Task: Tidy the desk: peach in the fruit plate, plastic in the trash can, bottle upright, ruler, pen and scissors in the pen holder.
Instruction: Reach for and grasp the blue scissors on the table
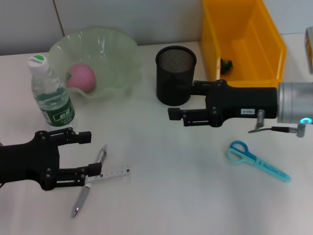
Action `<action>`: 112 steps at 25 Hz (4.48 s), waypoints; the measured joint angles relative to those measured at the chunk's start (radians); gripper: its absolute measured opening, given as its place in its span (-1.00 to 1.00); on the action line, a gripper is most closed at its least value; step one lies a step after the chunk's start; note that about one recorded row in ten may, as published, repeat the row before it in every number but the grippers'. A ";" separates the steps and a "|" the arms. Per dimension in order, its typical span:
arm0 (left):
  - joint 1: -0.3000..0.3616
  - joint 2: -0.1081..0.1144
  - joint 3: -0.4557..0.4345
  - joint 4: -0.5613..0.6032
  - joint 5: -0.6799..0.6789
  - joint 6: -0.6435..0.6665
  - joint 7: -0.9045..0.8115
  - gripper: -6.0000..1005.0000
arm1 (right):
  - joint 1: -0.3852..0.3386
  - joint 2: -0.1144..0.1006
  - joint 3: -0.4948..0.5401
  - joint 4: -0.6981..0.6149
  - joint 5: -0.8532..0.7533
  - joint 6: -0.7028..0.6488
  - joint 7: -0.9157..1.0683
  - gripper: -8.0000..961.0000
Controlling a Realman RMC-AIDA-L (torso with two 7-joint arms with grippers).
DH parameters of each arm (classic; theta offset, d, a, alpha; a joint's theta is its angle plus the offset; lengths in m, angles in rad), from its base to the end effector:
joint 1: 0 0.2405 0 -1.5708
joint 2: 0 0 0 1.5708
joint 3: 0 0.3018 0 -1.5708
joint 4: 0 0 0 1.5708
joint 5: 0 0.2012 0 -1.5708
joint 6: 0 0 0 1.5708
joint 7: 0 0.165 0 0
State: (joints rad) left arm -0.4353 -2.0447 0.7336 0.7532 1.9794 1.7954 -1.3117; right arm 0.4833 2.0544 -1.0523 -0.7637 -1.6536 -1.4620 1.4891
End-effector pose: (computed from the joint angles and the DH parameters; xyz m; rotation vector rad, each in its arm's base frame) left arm -0.2901 0.3044 -0.0163 -2.8801 -0.4443 -0.7513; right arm 0.2436 0.3584 -0.0413 -2.7400 0.5633 0.8214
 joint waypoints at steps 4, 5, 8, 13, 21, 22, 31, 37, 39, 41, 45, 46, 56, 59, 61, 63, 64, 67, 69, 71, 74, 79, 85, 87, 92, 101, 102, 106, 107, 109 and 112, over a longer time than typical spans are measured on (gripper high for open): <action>0.000 0.000 0.000 0.000 0.001 -0.001 0.001 0.63 | -0.020 -0.002 0.000 -0.135 -0.076 -0.048 0.150 0.59; 0.000 0.000 0.000 0.000 0.001 -0.002 0.001 0.63 | -0.024 -0.001 0.000 -0.170 -0.105 -0.060 0.195 0.59; 0.000 -0.001 -0.001 0.000 0.001 -0.012 0.001 0.63 | -0.032 0.003 0.000 -0.294 -0.202 -0.100 0.344 0.59; -0.002 -0.005 -0.005 -0.002 -0.003 -0.031 0.012 0.63 | -0.019 0.006 -0.001 -0.531 -0.444 -0.185 0.636 0.59; -0.007 -0.011 -0.003 0.000 -0.004 -0.047 0.015 0.63 | 0.082 0.005 -0.011 -0.641 -0.813 -0.340 0.885 0.59; -0.007 -0.011 -0.003 0.000 -0.003 -0.047 0.016 0.63 | 0.097 0.008 -0.013 -0.638 -0.868 -0.358 0.896 0.59; -0.007 -0.008 -0.009 0.000 0.000 -0.048 0.012 0.63 | 0.137 0.018 -0.083 -0.615 -1.035 -0.386 0.941 0.59; -0.007 -0.006 -0.010 0.000 0.000 -0.050 0.014 0.63 | 0.143 0.021 -0.160 -0.609 -1.086 -0.390 0.978 0.59; -0.006 -0.004 -0.010 0.000 0.000 -0.051 0.015 0.63 | 0.142 0.022 -0.185 -0.599 -1.106 -0.381 0.985 0.59; -0.006 -0.004 -0.011 0.000 0.000 -0.051 0.017 0.63 | 0.144 0.023 -0.204 -0.581 -1.121 -0.368 0.989 0.59; -0.002 -0.003 -0.011 0.000 0.000 -0.051 0.027 0.63 | 0.148 0.024 -0.226 -0.533 -1.134 -0.329 0.994 0.59; -0.002 -0.003 -0.011 0.000 0.000 -0.051 0.027 0.63 | 0.148 0.024 -0.228 -0.523 -1.136 -0.317 0.994 0.59; -0.005 -0.003 -0.011 -0.005 -0.001 -0.053 0.028 0.63 | 0.151 0.024 -0.246 -0.489 -1.138 -0.261 0.976 0.59; -0.006 -0.004 -0.011 -0.005 -0.003 -0.056 0.028 0.63 | 0.157 0.023 -0.252 -0.478 -1.138 -0.252 0.973 0.59; -0.006 -0.004 -0.011 -0.005 -0.004 -0.057 0.028 0.63 | 0.160 0.023 -0.264 -0.470 -1.138 -0.243 0.967 0.59; -0.006 -0.005 -0.011 -0.004 -0.005 -0.058 0.028 0.63 | 0.161 0.023 -0.268 -0.469 -1.138 -0.240 0.964 0.59; -0.006 -0.006 -0.011 -0.004 -0.005 -0.058 0.028 0.63 | 0.161 0.023 -0.270 -0.466 -1.138 -0.238 0.962 0.59; -0.007 -0.006 -0.011 -0.005 -0.005 -0.061 0.028 0.63 | 0.169 0.023 -0.271 -0.451 -1.138 -0.230 0.960 0.58; -0.007 -0.006 -0.011 -0.006 -0.005 -0.063 0.028 0.63 | 0.173 0.023 -0.271 -0.440 -1.138 -0.224 0.959 0.57; -0.007 -0.006 -0.011 -0.006 -0.005 -0.064 0.028 0.63 | 0.175 0.023 -0.271 -0.435 -1.138 -0.220 0.956 0.57; -0.006 -0.006 -0.011 -0.007 -0.005 -0.066 0.028 0.63 | 0.177 0.023 -0.273 -0.435 -1.138 -0.215 0.951 0.45; -0.005 -0.006 -0.012 -0.008 -0.005 -0.067 0.028 0.63 | 0.185 0.022 -0.278 -0.425 -1.138 -0.212 0.949 0.16; -0.003 -0.006 -0.013 -0.008 -0.005 -0.067 0.028 0.63 | 0.193 0.022 -0.285 -0.405 -1.138 -0.200 0.947 -0.08; -0.002 -0.006 -0.013 -0.008 -0.005 -0.067 0.028 0.63 | 0.195 0.022 -0.285 -0.400 -1.138 -0.198 0.947 -0.08; 0.000 -0.006 -0.013 -0.008 -0.005 -0.067 0.028 0.63 | 0.204 0.022 -0.286 -0.378 -1.138 -0.187 0.943 -0.08; 0.000 -0.005 -0.013 -0.008 -0.006 -0.067 0.028 0.63 | 0.208 0.023 -0.297 -0.358 -1.138 -0.173 0.942 -0.07; 0.001 -0.005 -0.013 -0.008 -0.007 -0.067 0.028 0.63 | 0.208 0.022 -0.297 -0.357 -1.138 -0.173 0.942 -0.07; 0.003 -0.005 -0.013 -0.009 -0.007 -0.067 0.028 0.63 | 0.208 0.023 -0.299 -0.356 -1.138 -0.172 0.941 -0.07; 0.003 -0.005 -0.013 -0.009 -0.007 -0.067 0.028 0.63 | 0.208 0.023 -0.299 -0.355 -1.138 -0.171 0.941 -0.08; 0.003 -0.005 -0.013 -0.009 -0.007 -0.067 0.028 0.63 | 0.207 0.022 -0.299 -0.355 -1.138 -0.170 0.941 -0.08; 0.003 -0.005 -0.013 -0.009 -0.007 -0.067 0.028 0.63 | 0.207 0.023 -0.299 -0.354 -1.138 -0.169 0.940 -0.08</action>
State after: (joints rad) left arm -0.4323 -2.0493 0.7209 0.7439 1.9726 1.7288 -1.2840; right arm 0.6904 2.0770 -1.3515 -1.1177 -2.7918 -1.6310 2.4287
